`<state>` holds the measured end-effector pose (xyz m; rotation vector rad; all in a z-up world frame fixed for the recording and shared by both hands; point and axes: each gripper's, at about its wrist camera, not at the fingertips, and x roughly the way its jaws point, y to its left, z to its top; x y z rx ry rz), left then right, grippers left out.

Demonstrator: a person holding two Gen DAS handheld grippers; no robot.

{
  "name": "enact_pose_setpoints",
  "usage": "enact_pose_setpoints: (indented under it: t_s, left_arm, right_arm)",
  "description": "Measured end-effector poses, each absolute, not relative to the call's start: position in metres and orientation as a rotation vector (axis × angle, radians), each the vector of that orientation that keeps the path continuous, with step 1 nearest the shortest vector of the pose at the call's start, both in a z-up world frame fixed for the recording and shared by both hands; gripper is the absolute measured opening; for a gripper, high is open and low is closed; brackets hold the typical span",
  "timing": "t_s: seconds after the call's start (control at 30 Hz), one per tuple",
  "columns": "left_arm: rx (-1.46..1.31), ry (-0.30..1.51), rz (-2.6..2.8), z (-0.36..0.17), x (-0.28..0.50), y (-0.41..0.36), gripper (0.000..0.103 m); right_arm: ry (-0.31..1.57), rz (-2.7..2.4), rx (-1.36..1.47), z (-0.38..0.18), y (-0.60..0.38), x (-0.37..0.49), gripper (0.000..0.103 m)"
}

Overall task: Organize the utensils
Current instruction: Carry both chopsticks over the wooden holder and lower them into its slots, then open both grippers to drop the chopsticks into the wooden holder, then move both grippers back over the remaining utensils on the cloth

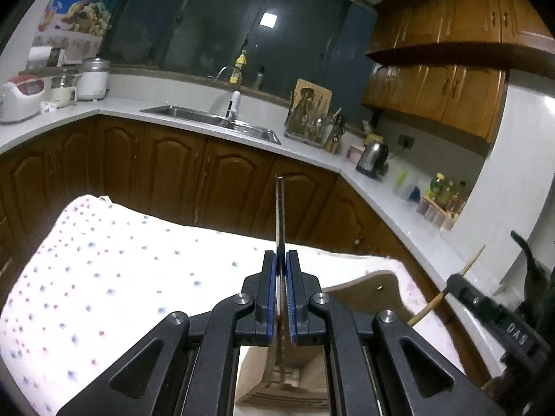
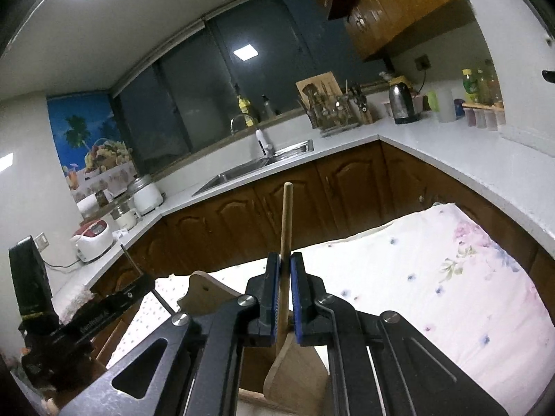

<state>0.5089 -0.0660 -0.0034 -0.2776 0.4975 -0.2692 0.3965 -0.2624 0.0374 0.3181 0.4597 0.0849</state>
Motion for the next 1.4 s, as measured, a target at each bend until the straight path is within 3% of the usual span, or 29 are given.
enact_pose_setpoints:
  t_s: [0.43,0.5,0.57,0.63,0.67,0.7,0.77,0.83,0.87,1.03,1.4]
  left_arm:
    - [-0.262,0.525,-0.268,0.012,0.505,-0.048,0.005]
    - [-0.254,0.531,-0.268,0.014,0.506,-0.048,0.005]
    - [-0.253,0.537,-0.272,0.015,0.503,-0.047,0.012]
    - [-0.259,0.532,-0.267,0.015,0.495,-0.042,0.037]
    - [-0.265,0.528,-0.260,0.017,0.491,-0.040,0.040]
    - [-0.268,0.521,-0.259,0.019,0.485,-0.037,0.042]
    - [-0.267,0.512,-0.265,0.020,0.472,-0.033,0.047]
    - [-0.269,0.502,-0.254,0.022,0.458,-0.027,0.061]
    - [-0.277,0.497,-0.246,0.023,0.451,-0.022,0.063]
    - [-0.305,0.494,-0.223,0.025,0.411,0.003,0.075]
    - [-0.294,0.557,-0.197,0.032,0.310,0.034,0.081]
  right_arm:
    - [0.512,0.085,0.340,0.031,-0.267,0.402,0.007]
    - [0.519,0.087,0.346,0.030,-0.268,0.402,0.012]
    - [0.520,0.090,0.359,0.031,-0.270,0.401,0.015]
    - [0.523,0.080,0.375,0.031,-0.273,0.400,0.033]
    - [0.520,0.076,0.384,0.032,-0.275,0.398,0.052]
    - [0.512,0.074,0.399,0.033,-0.277,0.395,0.059]
    - [0.501,0.084,0.416,0.036,-0.280,0.389,0.059]
    - [0.499,0.088,0.422,0.039,-0.281,0.382,0.069]
    - [0.494,0.096,0.430,0.041,-0.282,0.377,0.076]
    - [0.474,0.124,0.434,0.049,-0.282,0.350,0.081]
    - [0.500,0.160,0.432,0.056,-0.277,0.271,0.082]
